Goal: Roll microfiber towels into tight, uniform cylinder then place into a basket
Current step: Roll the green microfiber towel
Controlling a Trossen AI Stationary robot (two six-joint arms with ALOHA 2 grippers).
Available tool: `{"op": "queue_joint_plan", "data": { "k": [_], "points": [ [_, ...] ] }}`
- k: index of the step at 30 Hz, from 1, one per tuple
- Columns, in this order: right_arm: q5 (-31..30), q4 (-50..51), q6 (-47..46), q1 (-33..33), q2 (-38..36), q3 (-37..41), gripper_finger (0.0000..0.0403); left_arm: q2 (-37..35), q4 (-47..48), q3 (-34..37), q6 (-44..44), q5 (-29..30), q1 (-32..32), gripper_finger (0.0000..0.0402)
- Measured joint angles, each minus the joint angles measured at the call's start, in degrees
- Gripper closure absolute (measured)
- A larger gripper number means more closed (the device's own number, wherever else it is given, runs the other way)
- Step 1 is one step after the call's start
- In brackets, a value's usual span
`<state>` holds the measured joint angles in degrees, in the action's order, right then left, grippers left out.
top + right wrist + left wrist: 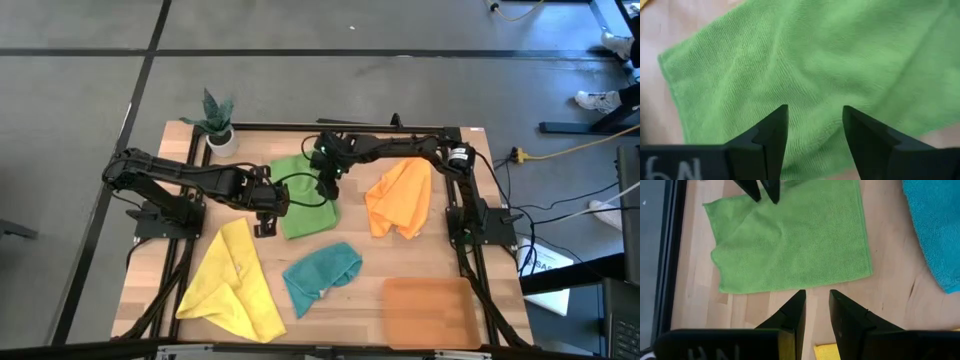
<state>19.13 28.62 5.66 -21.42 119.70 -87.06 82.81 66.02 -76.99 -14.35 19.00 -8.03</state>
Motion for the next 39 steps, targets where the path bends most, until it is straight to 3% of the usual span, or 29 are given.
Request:
{"op": "queue_joint_plan", "data": {
  "k": [3,9,14,20,26,31,39],
  "points": [
    [-0.2,5.0,2.2,-0.8,0.0,-3.1,0.0213,0.0,0.1,0.0,-0.7,0.0,0.0,0.0324],
    [-0.2,2.3,4.2,-1.6,0.0,-4.5,0.0216,0.0,0.4,0.0,-2.4,0.0,-1.0,0.0324],
    [-0.2,1.9,11.7,-0.7,0.1,-4.5,0.0215,0.0,0.6,0.0,-3.7,0.0,-2.2,0.0324],
    [0.1,11.8,17.1,1.9,-0.4,-4.5,0.0215,0.0,-1.7,4.7,-7.8,2.6,-2.9,0.0324],
    [0.0,17.5,17.3,5.5,-0.4,-4.5,0.0215,0.1,-15.2,15.4,-8.0,2.4,-3.3,0.0324],
    [0.0,21.7,17.4,8.1,-0.6,-4.5,0.0215,0.1,-25.8,22.0,-7.8,-1.9,-3.7,0.0324],
    [0.0,34.6,15.1,9.0,-0.6,-4.5,0.0215,0.1,-31.8,25.9,-10.2,-3.5,-6.8,0.0324]
  ]
}}
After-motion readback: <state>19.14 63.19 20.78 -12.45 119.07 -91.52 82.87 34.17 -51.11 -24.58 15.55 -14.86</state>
